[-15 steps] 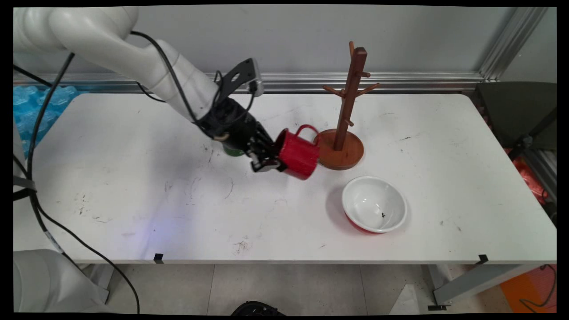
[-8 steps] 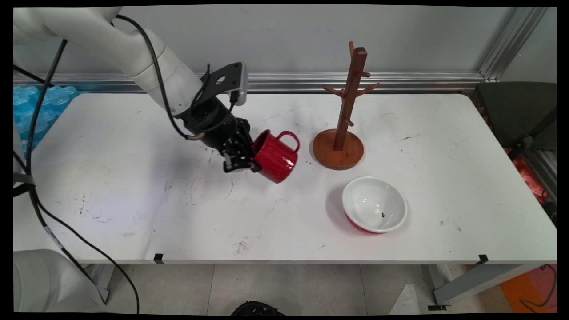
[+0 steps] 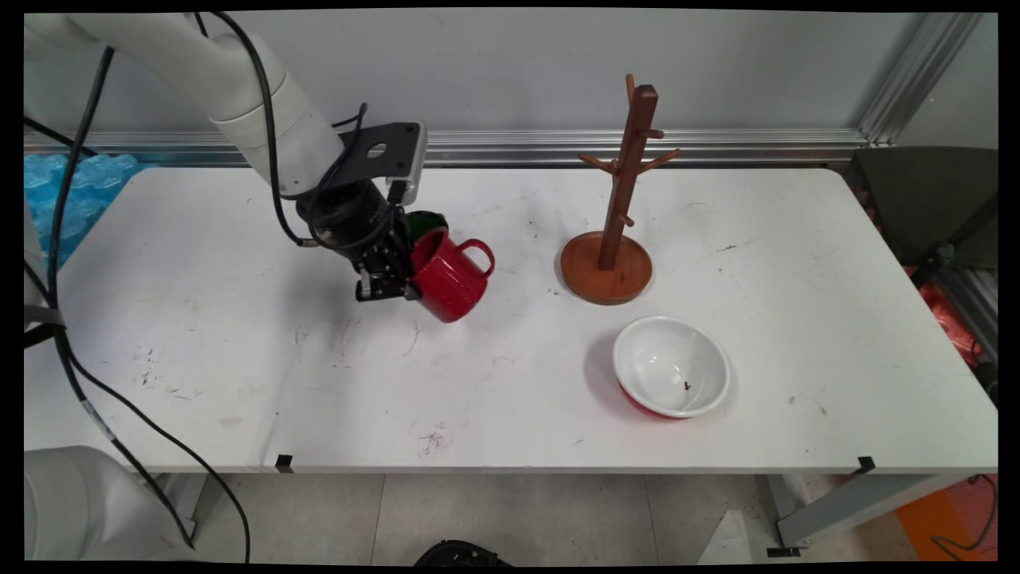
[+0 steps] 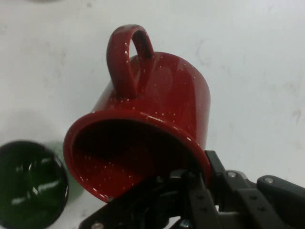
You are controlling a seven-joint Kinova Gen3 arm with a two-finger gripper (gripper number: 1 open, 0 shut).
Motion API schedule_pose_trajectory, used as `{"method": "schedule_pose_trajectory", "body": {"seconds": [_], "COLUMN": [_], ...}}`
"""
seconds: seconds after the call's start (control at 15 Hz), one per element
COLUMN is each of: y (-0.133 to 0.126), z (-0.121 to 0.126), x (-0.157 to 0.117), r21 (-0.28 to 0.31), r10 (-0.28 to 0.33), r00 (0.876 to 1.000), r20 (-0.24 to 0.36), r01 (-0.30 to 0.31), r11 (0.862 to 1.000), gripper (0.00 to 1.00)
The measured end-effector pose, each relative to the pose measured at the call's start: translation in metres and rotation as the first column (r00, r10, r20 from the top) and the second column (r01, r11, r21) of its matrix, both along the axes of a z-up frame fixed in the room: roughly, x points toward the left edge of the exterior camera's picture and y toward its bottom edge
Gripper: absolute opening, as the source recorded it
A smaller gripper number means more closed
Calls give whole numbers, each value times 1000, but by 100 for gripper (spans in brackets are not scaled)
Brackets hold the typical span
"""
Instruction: Place the picked object on the table
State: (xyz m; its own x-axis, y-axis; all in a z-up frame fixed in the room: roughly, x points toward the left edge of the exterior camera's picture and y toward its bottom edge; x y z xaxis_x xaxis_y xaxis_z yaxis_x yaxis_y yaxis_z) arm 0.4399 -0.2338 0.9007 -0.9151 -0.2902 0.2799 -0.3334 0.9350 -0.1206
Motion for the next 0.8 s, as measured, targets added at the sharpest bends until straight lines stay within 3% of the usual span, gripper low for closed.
{"method": "schedule_pose_trajectory", "body": {"seconds": [0.27, 0.8], "y": [5, 12], "z": [-4, -19], "x": [-3, -12], "r21": [1, -17], "r10": [8, 57], "r00": [997, 984], "r20": [76, 167], "r01": [-8, -55], "r11": [1000, 998], "gripper": [0, 0]}}
